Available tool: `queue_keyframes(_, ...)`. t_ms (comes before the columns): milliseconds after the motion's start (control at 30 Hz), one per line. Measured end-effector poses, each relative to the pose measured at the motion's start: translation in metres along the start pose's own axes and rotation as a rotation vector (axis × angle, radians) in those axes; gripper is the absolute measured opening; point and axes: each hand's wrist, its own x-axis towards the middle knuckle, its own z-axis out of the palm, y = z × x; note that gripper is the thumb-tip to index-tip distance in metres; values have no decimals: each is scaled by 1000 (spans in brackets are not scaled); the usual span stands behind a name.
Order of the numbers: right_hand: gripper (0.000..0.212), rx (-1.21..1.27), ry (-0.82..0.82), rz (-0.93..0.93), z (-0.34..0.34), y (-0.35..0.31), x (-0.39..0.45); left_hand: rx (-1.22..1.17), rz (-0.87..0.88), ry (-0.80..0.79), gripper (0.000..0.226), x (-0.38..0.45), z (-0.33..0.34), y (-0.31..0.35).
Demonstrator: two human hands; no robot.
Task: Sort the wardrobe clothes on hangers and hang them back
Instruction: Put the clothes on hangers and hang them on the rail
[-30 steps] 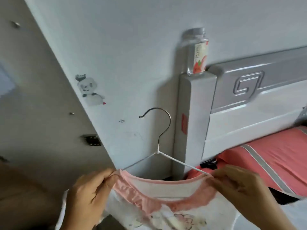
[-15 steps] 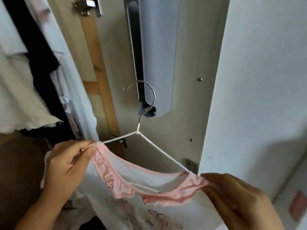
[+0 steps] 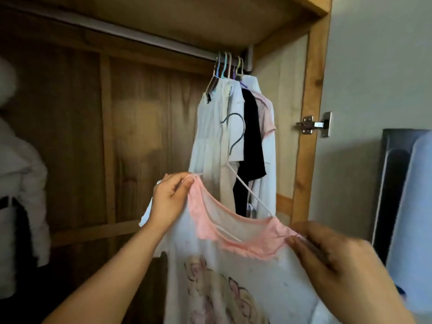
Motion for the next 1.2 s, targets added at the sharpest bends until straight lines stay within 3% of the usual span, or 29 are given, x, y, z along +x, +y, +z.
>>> queue_keyframes(100,24,177,-83,-64,15,-9,46,43,-66,33,18,23,-25,-12)
queue_keyframes(167,20,125,-95,-98,27,-21,77,81,-101,68,26,39,-42,-22)
queue_keyframes(533,15,-17,202,-268,92,-117,228,257,-112,341,28,159,-119,-80)
queue_keyframes(733,17,36,251,-317,109,-191,299,321,-146,463,30,213,-149,-93)
queue_keyframes(967,7,101,239,-336,116,-275,365,330,-207,502,32,237,-179,-101)
queue_keyframes(1200,18,137,254,-345,132,-330,404,435,-261,417,30,248,-203,-108)
